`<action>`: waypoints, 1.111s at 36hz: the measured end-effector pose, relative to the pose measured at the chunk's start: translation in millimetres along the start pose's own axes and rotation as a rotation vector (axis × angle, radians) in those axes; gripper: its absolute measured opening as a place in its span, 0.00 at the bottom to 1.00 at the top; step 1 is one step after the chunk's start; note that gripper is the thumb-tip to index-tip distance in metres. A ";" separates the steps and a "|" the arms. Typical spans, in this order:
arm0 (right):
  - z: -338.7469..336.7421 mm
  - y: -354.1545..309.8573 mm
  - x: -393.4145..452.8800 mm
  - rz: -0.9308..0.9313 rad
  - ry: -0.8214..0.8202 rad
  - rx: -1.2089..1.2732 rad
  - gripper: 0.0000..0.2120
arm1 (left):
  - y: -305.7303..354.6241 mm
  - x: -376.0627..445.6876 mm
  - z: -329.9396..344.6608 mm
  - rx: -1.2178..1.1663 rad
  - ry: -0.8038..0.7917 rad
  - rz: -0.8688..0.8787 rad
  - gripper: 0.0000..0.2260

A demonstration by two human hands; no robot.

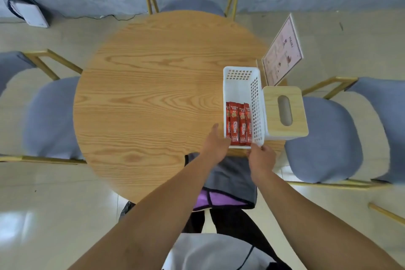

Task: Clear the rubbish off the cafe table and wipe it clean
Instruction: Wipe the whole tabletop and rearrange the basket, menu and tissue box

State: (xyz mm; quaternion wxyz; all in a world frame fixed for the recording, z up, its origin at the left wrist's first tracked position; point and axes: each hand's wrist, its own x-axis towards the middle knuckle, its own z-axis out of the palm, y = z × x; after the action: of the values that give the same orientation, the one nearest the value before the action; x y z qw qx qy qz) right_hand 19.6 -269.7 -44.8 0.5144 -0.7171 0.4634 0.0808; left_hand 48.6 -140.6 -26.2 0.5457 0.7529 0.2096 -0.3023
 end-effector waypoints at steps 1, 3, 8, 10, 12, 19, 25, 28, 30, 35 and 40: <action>1.5 0.4 1.0 0.012 -0.019 -0.011 0.08 | -2.0 3.9 0.8 -0.018 0.012 0.007 0.27; 5.9 -0.3 -1.9 0.023 -0.082 -0.043 0.07 | -8.7 8.7 -0.2 -0.005 0.056 0.038 0.17; 33.0 -7.6 -20.5 -0.014 -0.180 -0.092 0.13 | -22.2 5.3 -27.1 -0.095 0.183 -0.011 0.17; 47.9 -13.0 -27.9 -0.043 -0.217 -0.130 0.14 | -27.3 4.5 -41.4 -0.159 0.240 -0.010 0.17; 67.9 -15.3 -33.8 -0.083 -0.296 -0.187 0.14 | -35.9 4.8 -59.5 -0.230 0.320 -0.028 0.17; 125.6 -40.8 -64.9 -0.238 -0.652 -0.413 0.19 | -65.5 7.5 -130.7 -0.485 0.608 -0.115 0.15; 139.1 -30.4 -71.2 -0.504 -0.793 -0.825 0.30 | -85.6 0.1 -209.7 -0.581 0.746 -0.139 0.14; 129.5 -13.6 -62.4 -0.717 -0.703 -1.126 0.32 | -93.4 -6.8 -243.0 -0.582 0.797 -0.163 0.14; 117.9 -5.5 -53.7 -0.746 -0.712 -1.227 0.36 | -98.7 -10.9 -260.3 -0.545 0.831 -0.181 0.16; 105.4 1.2 -41.1 -0.838 -0.741 -1.297 0.36 | -117.4 -16.3 -294.9 -0.531 0.875 -0.245 0.17; 110.7 -1.1 -42.5 -0.784 -0.707 -1.192 0.28 | -126.7 -16.9 -307.6 -0.529 0.873 -0.285 0.18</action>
State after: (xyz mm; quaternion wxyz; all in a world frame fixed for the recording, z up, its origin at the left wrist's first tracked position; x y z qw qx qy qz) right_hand 36.7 -155.0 -69.5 0.1514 -0.9142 -0.1348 0.3508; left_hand 24.1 191.6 -34.5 0.5325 0.6095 0.5865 0.0313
